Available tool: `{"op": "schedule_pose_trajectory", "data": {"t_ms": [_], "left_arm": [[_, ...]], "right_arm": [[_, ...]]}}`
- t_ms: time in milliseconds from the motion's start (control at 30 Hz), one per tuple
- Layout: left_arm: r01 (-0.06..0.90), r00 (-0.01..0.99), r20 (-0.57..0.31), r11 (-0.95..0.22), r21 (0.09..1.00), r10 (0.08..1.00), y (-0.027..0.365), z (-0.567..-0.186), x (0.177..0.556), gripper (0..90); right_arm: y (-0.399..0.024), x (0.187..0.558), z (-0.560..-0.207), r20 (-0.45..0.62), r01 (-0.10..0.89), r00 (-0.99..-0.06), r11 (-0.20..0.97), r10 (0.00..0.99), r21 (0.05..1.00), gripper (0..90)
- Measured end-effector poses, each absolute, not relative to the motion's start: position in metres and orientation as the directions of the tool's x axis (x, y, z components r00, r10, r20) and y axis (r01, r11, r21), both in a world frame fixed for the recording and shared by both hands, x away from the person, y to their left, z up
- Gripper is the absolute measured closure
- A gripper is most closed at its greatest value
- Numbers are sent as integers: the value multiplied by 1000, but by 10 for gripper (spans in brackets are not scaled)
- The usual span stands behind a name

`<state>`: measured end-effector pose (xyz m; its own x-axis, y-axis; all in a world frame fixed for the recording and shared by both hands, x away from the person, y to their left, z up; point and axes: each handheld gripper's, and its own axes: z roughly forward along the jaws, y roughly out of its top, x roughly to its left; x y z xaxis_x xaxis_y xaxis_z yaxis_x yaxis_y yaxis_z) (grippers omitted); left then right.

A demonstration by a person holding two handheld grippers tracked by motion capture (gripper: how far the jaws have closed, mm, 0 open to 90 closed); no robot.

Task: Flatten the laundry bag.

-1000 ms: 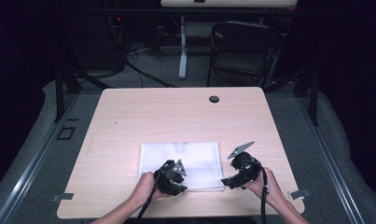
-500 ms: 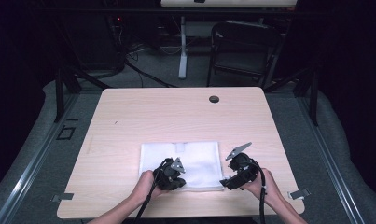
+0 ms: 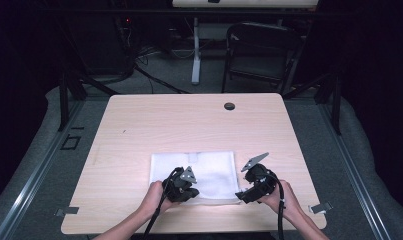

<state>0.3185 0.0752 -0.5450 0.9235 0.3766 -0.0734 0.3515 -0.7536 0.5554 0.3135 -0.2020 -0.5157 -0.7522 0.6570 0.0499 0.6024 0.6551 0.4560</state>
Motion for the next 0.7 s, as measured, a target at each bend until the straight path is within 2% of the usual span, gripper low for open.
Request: {"op": "schedule_pose_trajectory", "data": {"t_ms": [700], "left_arm": [[366,904,-47,-713,598,424,80,-533,319,885]], "right_arm": [[-192,305,-508,57,573,-775,662,629,482,261]]}}
